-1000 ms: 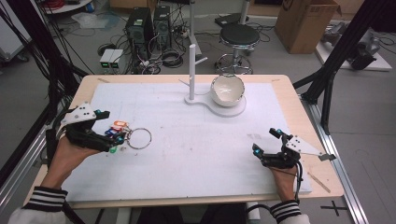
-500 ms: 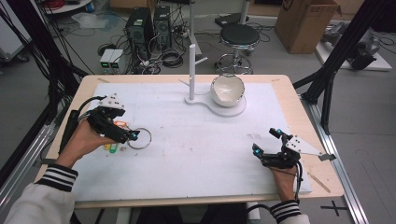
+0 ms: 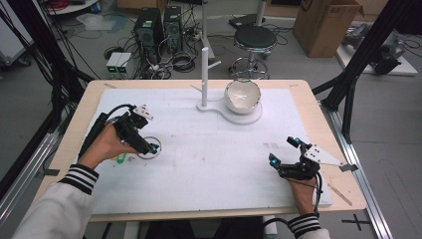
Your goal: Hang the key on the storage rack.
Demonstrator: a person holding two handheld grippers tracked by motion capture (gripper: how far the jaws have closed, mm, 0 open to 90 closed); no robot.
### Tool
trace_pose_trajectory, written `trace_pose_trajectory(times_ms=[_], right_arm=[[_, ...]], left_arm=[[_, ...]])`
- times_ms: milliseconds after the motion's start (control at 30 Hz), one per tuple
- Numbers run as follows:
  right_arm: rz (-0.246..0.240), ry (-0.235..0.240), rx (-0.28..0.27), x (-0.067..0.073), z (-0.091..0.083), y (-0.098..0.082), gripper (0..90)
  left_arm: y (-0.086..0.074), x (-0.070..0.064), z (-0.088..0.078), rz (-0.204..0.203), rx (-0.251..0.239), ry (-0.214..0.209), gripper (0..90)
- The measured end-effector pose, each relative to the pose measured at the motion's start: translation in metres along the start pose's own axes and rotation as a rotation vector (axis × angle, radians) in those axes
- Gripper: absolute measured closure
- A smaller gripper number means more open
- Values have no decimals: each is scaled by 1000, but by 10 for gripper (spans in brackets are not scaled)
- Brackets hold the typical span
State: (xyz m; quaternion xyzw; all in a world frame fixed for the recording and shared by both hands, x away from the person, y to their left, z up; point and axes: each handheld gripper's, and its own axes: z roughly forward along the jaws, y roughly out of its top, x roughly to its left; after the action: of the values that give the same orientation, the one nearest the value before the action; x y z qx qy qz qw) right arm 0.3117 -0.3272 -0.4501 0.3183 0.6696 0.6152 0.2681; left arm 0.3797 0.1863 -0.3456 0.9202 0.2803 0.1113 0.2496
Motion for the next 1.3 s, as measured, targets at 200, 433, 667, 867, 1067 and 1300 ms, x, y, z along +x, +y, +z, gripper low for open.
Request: trace_pose_trajectory(times_ms=[200, 433, 667, 867, 1067, 1300], right_arm=[[-3, -1, 0, 0, 0, 0, 17], [-3, -1, -1, 0, 0, 0, 17], [-2, -1, -1, 0, 0, 0, 17], [3, -1, 1, 1, 0, 0, 17], [2, -1, 2, 1, 0, 0, 17], [1, -1, 1, 1, 0, 0, 17]], left_arm=[[5, -2, 15, 19, 78, -7, 29], [7, -5, 29, 17, 144, 10, 131], [7, -5, 35, 16, 190, -9, 209], [8, -7, 42, 21, 257, 7, 287], [12, -8, 49, -25, 309, 17, 358], [13, -7, 56, -44, 359, 13, 449]])
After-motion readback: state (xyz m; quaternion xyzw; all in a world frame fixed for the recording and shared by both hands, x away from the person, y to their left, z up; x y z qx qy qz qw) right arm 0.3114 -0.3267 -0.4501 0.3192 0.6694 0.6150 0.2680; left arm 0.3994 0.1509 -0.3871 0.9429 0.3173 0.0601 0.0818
